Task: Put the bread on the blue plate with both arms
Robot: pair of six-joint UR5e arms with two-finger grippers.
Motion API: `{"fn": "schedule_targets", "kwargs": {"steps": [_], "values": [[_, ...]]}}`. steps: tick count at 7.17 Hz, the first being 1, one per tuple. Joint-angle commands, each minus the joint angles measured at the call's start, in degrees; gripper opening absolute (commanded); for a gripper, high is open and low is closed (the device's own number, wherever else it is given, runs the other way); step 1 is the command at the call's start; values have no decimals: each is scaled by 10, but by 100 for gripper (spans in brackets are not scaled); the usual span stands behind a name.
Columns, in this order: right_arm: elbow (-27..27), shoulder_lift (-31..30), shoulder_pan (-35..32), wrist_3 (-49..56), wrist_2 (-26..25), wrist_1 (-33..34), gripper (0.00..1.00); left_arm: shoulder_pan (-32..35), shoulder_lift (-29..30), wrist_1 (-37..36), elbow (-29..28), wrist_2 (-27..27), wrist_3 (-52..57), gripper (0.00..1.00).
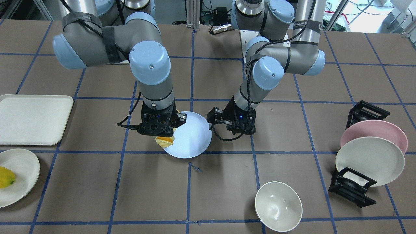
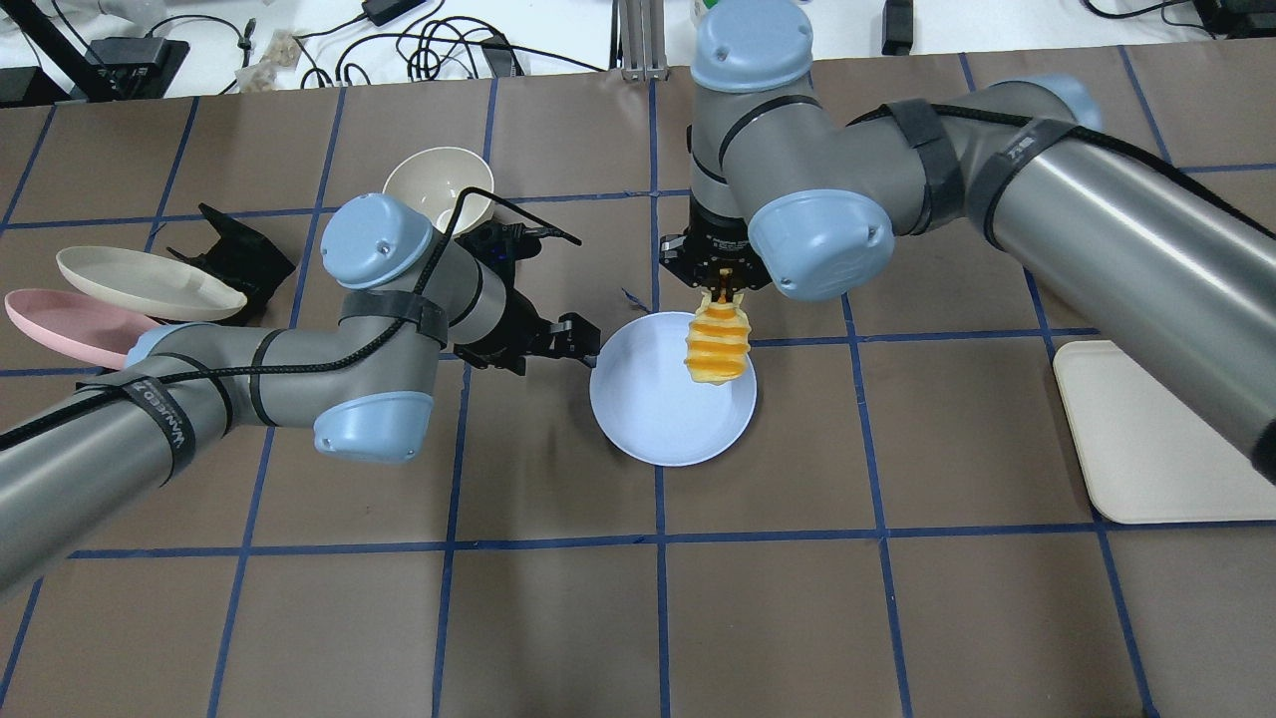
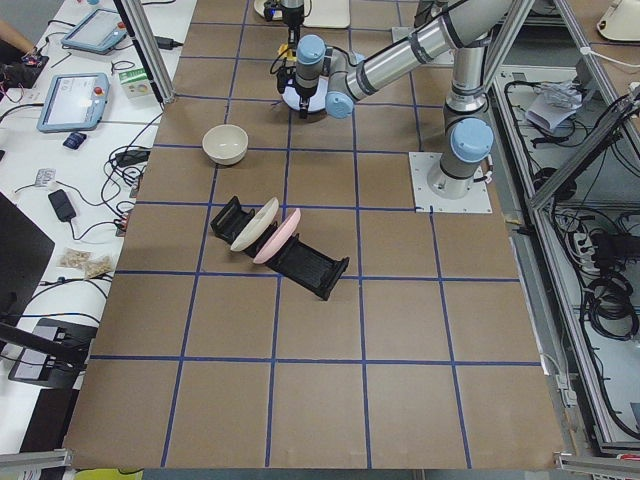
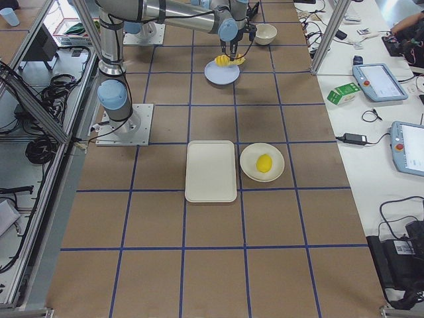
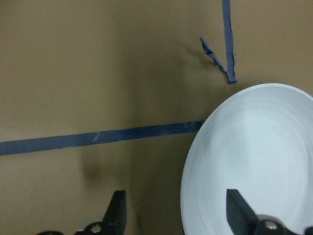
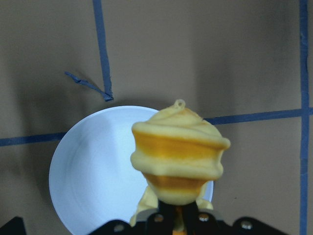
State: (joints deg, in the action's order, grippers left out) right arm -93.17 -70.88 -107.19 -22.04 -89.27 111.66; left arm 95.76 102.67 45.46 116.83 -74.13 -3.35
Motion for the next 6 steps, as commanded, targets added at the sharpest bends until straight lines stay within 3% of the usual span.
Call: {"fn": "schedule_targets", "kwargs": {"steps": [1,2,3,4,6], "values": [[-3,28,-21,-2,1,15,0,-22,-70,220,-78,-59,19,100],[-5,45,-27,-2,1,16,0,-39,-93,352,-155,-85,53,100],[-8,53,-41,-2,1,19,0,-50,-104,410,-205,-112,110,100],[-9,60,-43,-3,1,25,0,-60,-117,412,-231,-176,141,100],[-9,72,-50,-3,1,26,0,-59,-139,466,-278,-185,135,100]]}}
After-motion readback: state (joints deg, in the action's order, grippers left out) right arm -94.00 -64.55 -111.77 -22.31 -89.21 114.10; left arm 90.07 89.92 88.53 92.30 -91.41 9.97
